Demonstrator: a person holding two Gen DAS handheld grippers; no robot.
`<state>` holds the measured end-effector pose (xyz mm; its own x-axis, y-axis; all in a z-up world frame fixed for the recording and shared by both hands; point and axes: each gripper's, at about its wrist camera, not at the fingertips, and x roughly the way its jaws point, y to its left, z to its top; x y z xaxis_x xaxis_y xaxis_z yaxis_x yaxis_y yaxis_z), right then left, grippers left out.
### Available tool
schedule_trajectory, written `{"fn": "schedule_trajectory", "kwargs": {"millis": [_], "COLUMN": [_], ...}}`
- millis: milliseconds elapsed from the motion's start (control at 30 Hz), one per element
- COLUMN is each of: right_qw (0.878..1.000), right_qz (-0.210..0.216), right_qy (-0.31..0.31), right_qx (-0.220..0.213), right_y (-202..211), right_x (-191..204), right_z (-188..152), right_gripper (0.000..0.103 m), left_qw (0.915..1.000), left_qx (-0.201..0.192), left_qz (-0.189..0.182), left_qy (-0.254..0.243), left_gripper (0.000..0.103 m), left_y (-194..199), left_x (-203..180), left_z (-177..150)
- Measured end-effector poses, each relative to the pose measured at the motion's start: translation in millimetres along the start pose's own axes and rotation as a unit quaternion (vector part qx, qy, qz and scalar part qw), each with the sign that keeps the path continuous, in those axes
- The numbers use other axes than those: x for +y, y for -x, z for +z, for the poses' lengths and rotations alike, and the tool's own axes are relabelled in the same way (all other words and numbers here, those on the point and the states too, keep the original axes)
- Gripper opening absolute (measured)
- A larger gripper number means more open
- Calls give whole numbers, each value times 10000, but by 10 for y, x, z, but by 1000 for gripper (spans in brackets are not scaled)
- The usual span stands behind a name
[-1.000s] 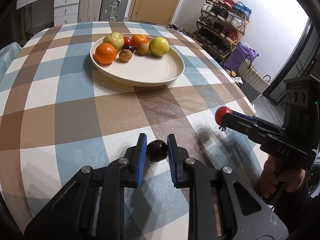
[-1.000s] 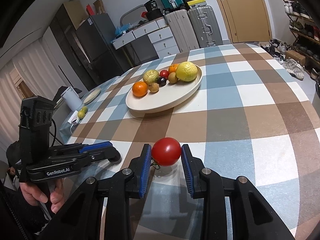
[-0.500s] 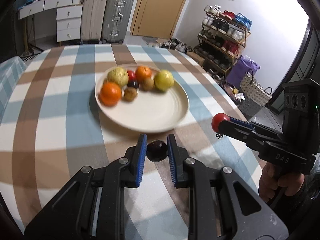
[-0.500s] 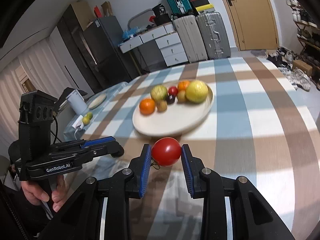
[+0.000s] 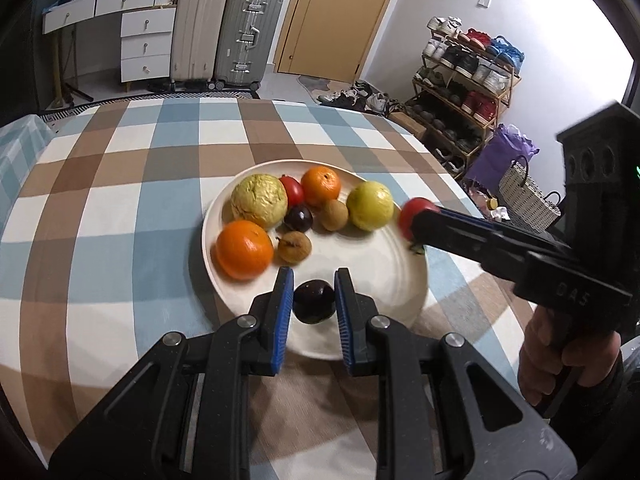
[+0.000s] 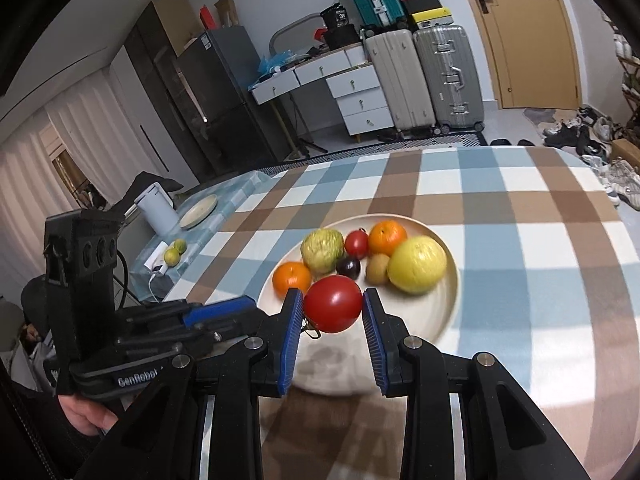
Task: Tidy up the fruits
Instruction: 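Carry the tomato and plum over the cream plate and lower them, then open both tools to release the tomato and plum on the plate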
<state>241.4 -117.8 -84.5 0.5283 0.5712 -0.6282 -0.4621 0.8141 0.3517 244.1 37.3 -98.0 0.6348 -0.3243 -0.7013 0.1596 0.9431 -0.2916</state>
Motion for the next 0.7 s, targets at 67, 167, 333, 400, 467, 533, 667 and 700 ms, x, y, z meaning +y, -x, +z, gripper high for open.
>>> {"fn": "schedule_trajectory", "kwargs": {"millis": [67,167,333,400,467,533,667,700], "right_qw": [10000,9996,9988,9984,9982,9982,9981,9981], "right_qz": [52,72,71,38,-28,-34,-58,-53], "right_qy": [-30,-112,-170,-182,-162,-122,-146,-132], "right_qx": [70,240,458,528,570,582,602,592], "right_y": [-125,-350,-583,-657,-704,-742,-789,-794], "right_x": [-28,-89,-142,-147,-142,-128,-105,-95], "right_z": [54,140,180,178,177,175,175,177], "right_gripper": [31,31,31,31,31,31,31,32], "left_qw": [10000,9999,9997,9997,9997,9996,9996,9996], "left_qx": [5,74,18,40,31,20,69,78], "left_qz": [13,-29,52,43,52,90,63,75], "left_qy": [-49,-116,-235,-218,-236,-262,-264,-259], "left_gripper": [18,18,18,18,18,18,18,18], "left_y": [-77,-203,-303,-333,-354,-377,-396,-398], "left_x": [14,20,-1,2,6,10,7,9], "left_z": [39,59,54,48,46,51,51,51]}}
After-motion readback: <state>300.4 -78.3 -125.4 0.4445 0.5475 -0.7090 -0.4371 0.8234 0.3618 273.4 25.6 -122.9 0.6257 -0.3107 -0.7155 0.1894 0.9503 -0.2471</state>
